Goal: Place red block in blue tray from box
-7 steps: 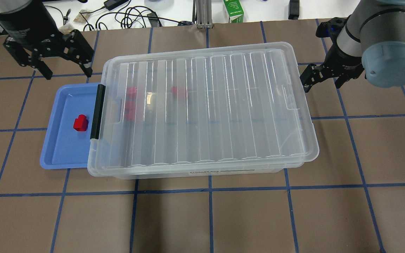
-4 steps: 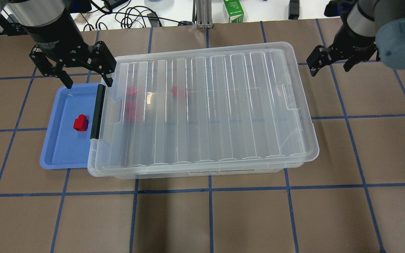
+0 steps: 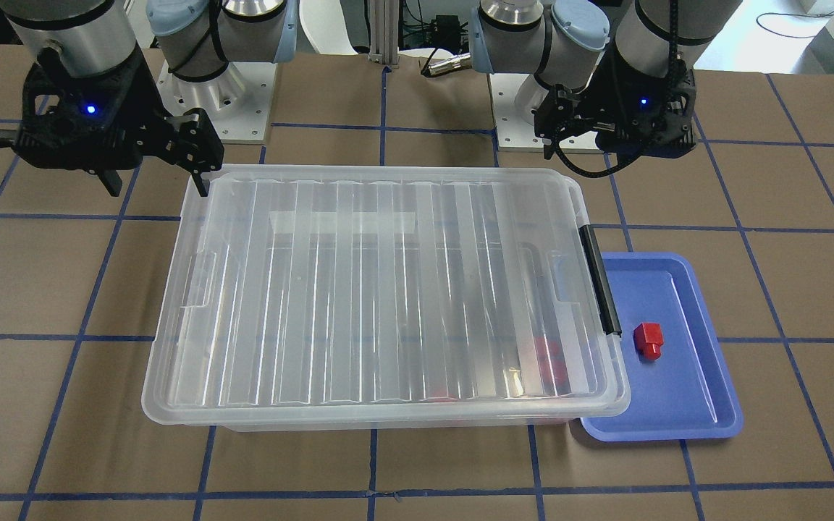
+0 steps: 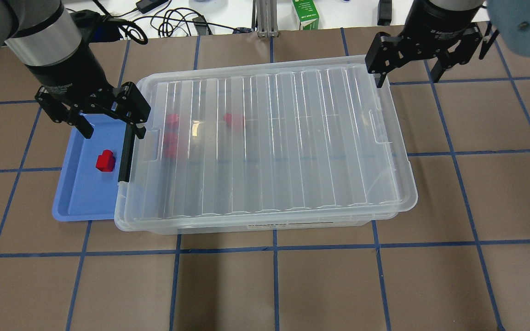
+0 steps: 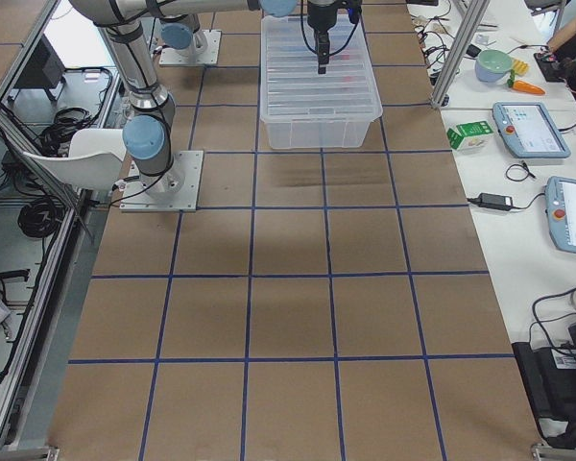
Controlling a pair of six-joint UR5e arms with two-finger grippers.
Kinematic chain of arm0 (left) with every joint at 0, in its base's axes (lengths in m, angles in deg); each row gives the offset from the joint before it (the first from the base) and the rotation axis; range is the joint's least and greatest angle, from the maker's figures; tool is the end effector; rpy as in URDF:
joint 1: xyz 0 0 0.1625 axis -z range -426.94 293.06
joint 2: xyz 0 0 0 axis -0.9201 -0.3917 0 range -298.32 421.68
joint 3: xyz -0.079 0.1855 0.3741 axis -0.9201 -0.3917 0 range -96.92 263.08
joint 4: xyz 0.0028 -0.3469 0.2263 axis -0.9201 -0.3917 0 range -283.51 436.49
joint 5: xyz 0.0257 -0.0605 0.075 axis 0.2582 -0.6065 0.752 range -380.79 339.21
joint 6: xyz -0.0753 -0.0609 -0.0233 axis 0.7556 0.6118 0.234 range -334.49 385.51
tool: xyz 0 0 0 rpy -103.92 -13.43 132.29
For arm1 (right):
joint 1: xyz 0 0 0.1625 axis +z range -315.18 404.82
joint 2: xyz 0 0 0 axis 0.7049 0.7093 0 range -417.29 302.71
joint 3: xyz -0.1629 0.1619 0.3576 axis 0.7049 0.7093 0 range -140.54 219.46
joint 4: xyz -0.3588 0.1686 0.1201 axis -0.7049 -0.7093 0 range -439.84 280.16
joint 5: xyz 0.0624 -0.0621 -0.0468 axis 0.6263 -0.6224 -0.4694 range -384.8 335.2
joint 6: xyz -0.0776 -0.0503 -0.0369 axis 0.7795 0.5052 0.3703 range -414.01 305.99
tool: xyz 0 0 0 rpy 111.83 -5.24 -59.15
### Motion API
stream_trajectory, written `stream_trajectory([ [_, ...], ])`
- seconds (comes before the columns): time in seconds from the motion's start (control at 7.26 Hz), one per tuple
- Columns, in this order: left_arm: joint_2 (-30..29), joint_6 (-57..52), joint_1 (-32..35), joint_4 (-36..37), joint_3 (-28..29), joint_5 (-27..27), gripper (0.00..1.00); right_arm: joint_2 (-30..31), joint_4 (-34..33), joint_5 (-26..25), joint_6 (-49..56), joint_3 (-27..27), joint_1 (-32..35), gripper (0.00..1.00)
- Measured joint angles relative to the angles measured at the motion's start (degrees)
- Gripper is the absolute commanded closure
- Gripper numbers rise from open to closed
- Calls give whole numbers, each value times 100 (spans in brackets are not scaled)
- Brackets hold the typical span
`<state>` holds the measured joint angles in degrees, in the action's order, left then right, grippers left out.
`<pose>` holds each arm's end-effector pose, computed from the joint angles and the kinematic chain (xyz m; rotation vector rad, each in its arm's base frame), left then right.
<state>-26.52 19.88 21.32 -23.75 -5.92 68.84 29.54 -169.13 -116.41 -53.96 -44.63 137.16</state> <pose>-0.1199 -0.4682 0.4948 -0.1053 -3.1186 -0.2014 0.1516 -0.5127 0.5097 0.0640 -3.1130 0.0563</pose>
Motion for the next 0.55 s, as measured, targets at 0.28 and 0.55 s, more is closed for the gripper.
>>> stream_trajectory([
  [0.28, 59, -25, -50, 147, -116, 25, 0, -50, 4, 74, 20, -30, 10, 0],
  [0.55, 69, 0, -49, 167, -138, 35, 0, -66, -3, 111, 174, -16, -2, 0],
])
